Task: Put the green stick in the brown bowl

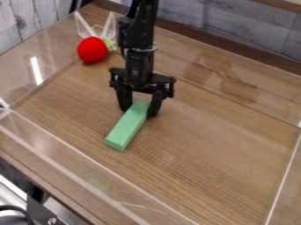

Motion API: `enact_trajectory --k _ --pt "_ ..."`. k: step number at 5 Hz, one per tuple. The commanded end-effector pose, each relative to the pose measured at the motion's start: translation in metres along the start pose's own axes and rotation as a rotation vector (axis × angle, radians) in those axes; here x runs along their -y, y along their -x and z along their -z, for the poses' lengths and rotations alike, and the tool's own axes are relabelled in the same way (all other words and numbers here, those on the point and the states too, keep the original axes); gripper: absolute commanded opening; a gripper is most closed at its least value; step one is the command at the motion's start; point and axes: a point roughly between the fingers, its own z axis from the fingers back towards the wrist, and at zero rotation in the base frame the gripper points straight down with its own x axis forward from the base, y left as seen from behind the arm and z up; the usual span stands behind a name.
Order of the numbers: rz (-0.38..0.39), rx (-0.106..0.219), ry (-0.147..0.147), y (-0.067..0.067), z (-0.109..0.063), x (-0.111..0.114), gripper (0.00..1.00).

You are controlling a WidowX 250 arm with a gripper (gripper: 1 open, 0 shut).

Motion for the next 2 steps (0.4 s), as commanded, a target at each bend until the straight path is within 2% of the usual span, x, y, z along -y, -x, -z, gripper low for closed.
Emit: enact_trajectory --k 1,2 --pt "0.003 -0.008 -0.029 0.0046 0.0115 -0.0003 0.00" --pt "0.060 0.003 -0.051 0.0003 0.0187 0.0022 0.00"
